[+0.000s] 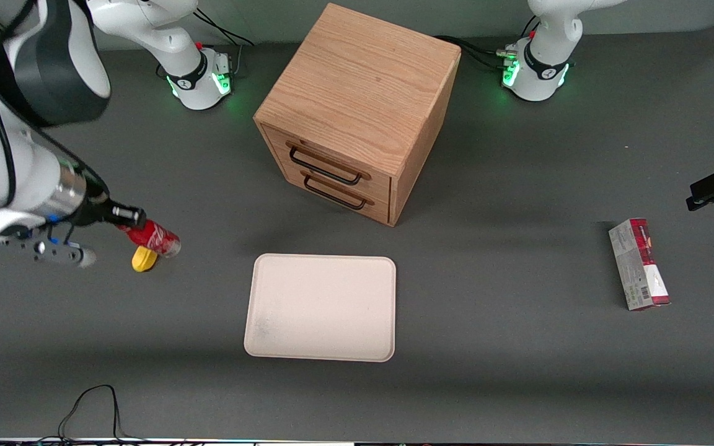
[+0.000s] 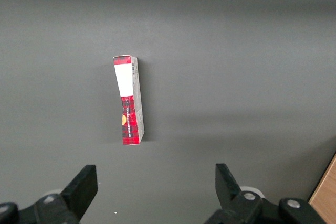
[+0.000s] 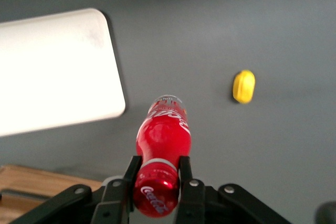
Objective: Place coke bottle on tray
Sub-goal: 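Carry the bottle with the right gripper over the cream tray's edge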
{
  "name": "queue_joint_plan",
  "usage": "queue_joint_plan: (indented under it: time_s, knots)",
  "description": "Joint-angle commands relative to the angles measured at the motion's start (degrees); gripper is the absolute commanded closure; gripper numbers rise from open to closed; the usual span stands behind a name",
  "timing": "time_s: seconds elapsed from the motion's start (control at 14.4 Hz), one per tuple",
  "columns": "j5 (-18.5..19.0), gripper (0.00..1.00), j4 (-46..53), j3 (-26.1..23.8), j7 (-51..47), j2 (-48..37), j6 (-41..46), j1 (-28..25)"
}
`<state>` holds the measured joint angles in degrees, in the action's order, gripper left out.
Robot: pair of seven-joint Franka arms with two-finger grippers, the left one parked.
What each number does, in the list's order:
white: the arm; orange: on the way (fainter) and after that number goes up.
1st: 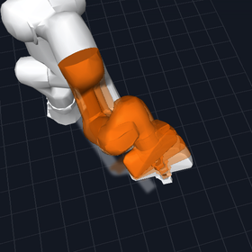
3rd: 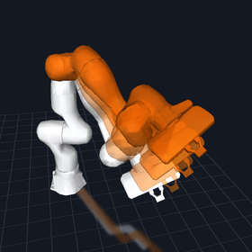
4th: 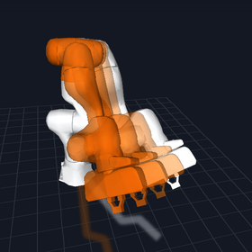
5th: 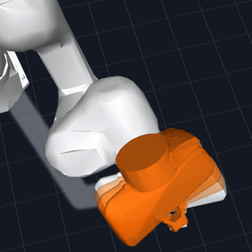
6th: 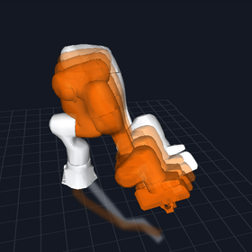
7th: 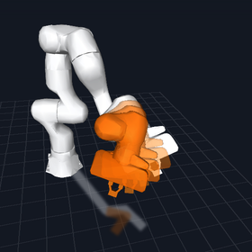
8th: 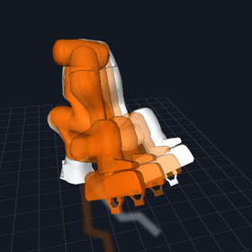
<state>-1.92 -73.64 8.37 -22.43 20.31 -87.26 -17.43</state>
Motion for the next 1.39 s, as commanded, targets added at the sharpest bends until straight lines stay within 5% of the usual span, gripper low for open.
queue_joint_plan:
  time_s: [0.0,0.14,0.62,1.32]
  knots:
    - [-3.77,1.00,20.84,-1.51,-0.41,17.60,2.71,2.31]
    - [-4.05,1.00,27.66,-2.13,-3.04,26.07,-0.52,2.31]
    - [-3.96,1.00,27.50,-5.56,-12.72,32.33,-13.80,1.52]
    - [-3.96,1.00,27.23,-5.65,-13.95,36.12,-17.86,-0.94]
